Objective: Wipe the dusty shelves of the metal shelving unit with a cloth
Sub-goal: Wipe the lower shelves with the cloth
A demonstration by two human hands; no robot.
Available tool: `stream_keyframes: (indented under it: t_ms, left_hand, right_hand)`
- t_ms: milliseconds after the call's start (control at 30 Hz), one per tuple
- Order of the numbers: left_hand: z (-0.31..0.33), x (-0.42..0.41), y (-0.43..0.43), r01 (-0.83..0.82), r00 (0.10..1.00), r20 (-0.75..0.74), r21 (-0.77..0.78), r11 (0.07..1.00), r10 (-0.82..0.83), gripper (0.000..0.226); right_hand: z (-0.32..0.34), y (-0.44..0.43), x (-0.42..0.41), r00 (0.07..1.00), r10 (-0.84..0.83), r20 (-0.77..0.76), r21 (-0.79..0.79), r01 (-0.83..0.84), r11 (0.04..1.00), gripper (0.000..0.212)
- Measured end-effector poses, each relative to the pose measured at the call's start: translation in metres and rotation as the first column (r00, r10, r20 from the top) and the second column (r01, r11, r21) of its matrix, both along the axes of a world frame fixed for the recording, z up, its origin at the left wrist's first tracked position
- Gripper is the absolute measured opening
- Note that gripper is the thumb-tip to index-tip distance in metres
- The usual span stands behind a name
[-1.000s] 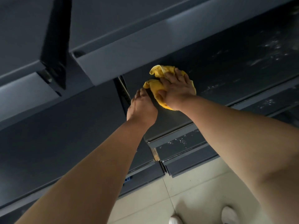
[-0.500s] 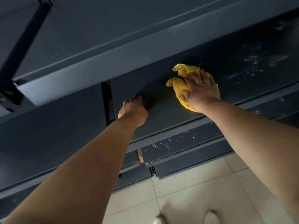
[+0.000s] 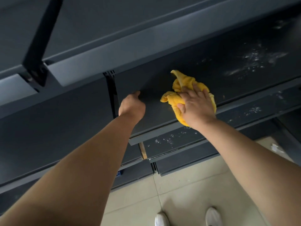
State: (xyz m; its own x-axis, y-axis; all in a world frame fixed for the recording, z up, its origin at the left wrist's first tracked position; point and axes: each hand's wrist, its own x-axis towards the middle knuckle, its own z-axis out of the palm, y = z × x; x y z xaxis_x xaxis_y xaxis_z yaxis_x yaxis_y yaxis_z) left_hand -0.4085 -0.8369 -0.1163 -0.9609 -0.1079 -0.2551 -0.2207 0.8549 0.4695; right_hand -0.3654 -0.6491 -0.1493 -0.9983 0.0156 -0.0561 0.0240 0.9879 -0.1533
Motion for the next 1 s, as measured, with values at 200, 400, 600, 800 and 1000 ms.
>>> stream_keyframes:
  t_ms: [200, 400, 600, 800, 1000]
  left_hand:
    - [-0.009, 0.02, -0.03, 0.006, 0.987, -0.162, -0.03, 1.0, -0.011, 0.047]
    - [0.003, 0.01, -0.054, -0.009, 0.989, -0.15, -0.041, 0.999, 0.003, 0.056]
    - [-0.005, -0.002, -0.058, 0.063, 0.991, -0.116, -0.037, 0.997, -0.067, 0.041]
    - [-0.011, -0.015, -0.049, 0.094, 0.984, -0.15, -0.036, 0.995, -0.098, 0.048]
    - [-0.013, -0.019, -0.024, 0.16, 0.974, -0.144, -0.109, 0.981, -0.175, 0.052]
  right_hand:
    - [-0.001, -0.073, 0.005, 0.995, 0.094, 0.033, -0.024, -0.093, 0.995, 0.053]
    - [-0.003, -0.105, -0.002, 0.985, 0.169, 0.029, -0.026, -0.168, 0.985, 0.053]
    - [-0.007, -0.112, -0.047, 0.989, 0.14, 0.045, -0.04, -0.138, 0.99, 0.053]
    - [-0.012, -0.109, -0.085, 0.995, 0.097, 0.036, -0.043, -0.095, 0.994, 0.055]
    - [-0.013, -0.096, -0.102, 0.998, 0.051, 0.037, -0.058, -0.048, 0.997, 0.057]
